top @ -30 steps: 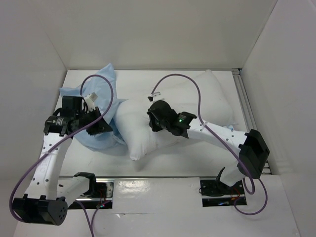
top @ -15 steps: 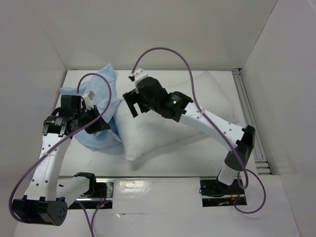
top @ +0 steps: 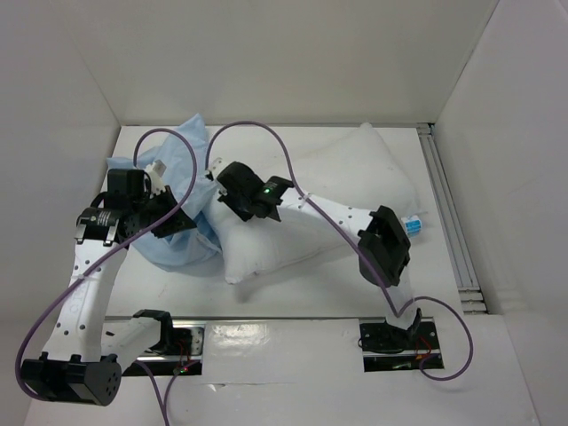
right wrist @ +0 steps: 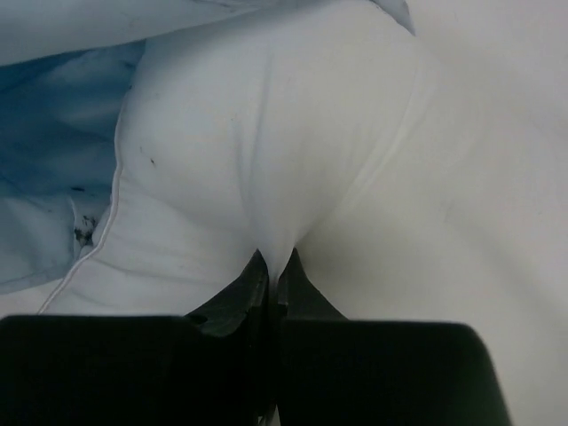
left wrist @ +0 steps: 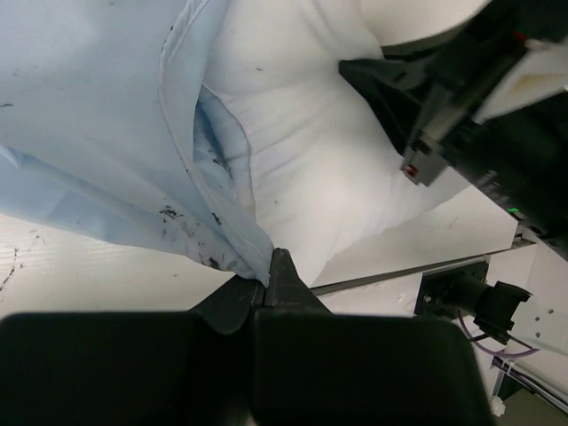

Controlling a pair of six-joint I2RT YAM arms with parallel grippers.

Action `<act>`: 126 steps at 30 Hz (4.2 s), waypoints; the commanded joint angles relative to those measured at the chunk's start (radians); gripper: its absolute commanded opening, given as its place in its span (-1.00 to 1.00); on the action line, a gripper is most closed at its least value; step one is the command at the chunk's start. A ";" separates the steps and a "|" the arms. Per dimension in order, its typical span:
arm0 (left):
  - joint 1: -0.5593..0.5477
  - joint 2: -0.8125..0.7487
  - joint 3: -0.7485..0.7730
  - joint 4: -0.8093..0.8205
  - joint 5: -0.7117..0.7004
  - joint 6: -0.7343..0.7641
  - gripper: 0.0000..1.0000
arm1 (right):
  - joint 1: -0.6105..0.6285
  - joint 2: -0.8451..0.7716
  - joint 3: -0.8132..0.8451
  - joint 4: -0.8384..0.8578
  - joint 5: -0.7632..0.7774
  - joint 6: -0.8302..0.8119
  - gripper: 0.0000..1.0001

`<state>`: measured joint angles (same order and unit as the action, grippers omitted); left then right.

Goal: Put the pillow into the pillowcase

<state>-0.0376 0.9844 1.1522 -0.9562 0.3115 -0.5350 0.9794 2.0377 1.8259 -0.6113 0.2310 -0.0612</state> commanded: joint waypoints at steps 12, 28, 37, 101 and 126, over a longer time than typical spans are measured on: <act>0.005 -0.013 0.057 0.066 0.043 -0.017 -1.00 | 0.062 -0.266 -0.208 -0.001 -0.091 0.032 -1.00; 0.005 -0.064 -0.006 -0.004 0.087 0.049 -1.00 | -0.063 0.016 0.366 -0.068 -0.185 0.035 -1.00; -0.024 -0.064 -0.005 -0.024 0.064 0.069 -1.00 | -0.254 -0.001 0.358 0.033 -0.329 0.159 -1.00; -0.093 0.284 0.170 0.189 -0.233 0.041 0.60 | -0.209 0.035 -0.024 0.390 -0.165 0.755 -1.00; -0.137 0.640 0.615 0.156 -0.209 0.067 -1.00 | -0.165 -0.129 -0.195 0.413 -0.180 0.698 -1.00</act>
<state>-0.1699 1.6478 1.6691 -0.7895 0.0242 -0.4755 0.7841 1.9991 1.6730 -0.1890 0.0303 0.6582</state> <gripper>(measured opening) 0.024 0.038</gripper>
